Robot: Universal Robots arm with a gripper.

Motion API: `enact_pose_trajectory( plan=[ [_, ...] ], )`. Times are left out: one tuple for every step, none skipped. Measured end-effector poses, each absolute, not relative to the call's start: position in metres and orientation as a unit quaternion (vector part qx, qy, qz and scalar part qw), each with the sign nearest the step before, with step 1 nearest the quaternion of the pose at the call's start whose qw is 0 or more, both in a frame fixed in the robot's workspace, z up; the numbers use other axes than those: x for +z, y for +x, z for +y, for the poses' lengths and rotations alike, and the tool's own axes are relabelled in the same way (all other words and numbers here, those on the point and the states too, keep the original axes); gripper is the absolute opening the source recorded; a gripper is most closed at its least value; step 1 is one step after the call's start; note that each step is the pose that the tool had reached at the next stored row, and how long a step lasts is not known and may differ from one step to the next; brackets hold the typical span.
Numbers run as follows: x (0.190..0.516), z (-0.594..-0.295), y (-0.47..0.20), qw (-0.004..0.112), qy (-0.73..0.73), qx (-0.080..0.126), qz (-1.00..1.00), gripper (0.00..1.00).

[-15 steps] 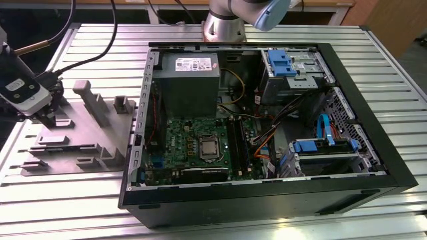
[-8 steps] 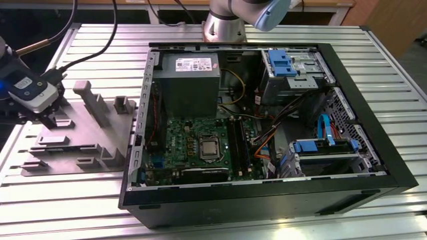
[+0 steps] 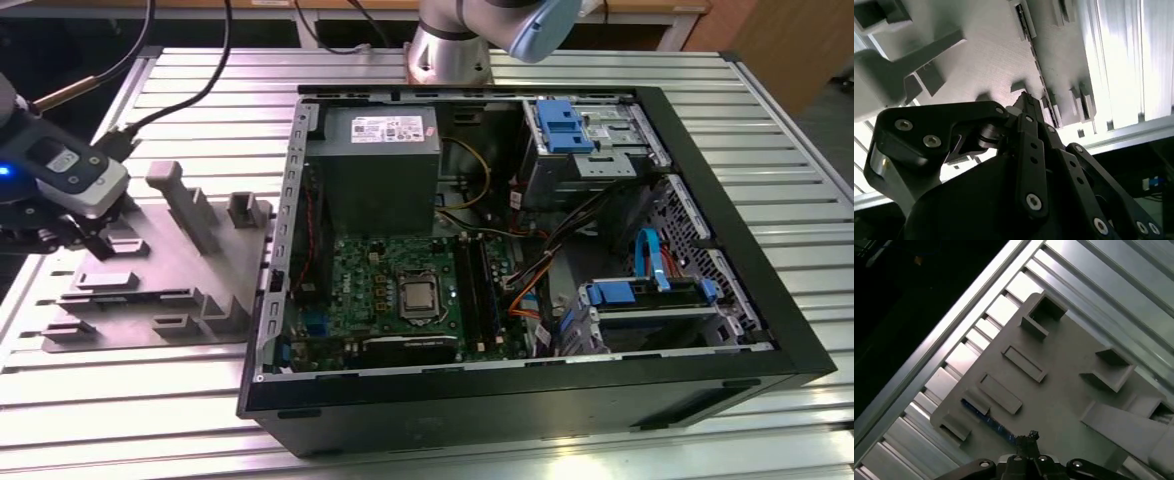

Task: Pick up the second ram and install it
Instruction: 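Pick up the second ram and move it above second insertion slot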

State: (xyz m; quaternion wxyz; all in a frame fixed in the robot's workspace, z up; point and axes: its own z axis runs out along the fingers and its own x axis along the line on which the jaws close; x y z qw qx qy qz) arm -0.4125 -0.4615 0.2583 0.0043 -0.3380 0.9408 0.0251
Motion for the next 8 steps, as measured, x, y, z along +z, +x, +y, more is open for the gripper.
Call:
enact_pose_trajectory(
  plan=[
    [0.2578, -0.4615, -0.4124, 0.004, -0.346, 0.025, 0.938, 0.1],
    [0.2573, -0.4615, -0.4124, 0.004, -0.356, 0.025, 0.934, 0.1],
    [0.2568, -0.4615, -0.4124, 0.004, -0.364, 0.025, 0.931, 0.1],
    [0.2563, -0.4615, -0.4125, 0.003, -0.372, 0.025, 0.928, 0.1],
    [0.2558, -0.4615, -0.4124, 0.003, -0.381, 0.025, 0.924, 0.1],
    [0.2553, -0.4615, -0.4125, 0.003, -0.389, 0.025, 0.921, 0.1],
    [0.2549, -0.4615, -0.4125, 0.003, -0.397, 0.025, 0.917, 0.1],
    [0.2544, -0.4615, -0.4124, 0.002, -0.405, 0.025, 0.914, 0.1]
  ],
)
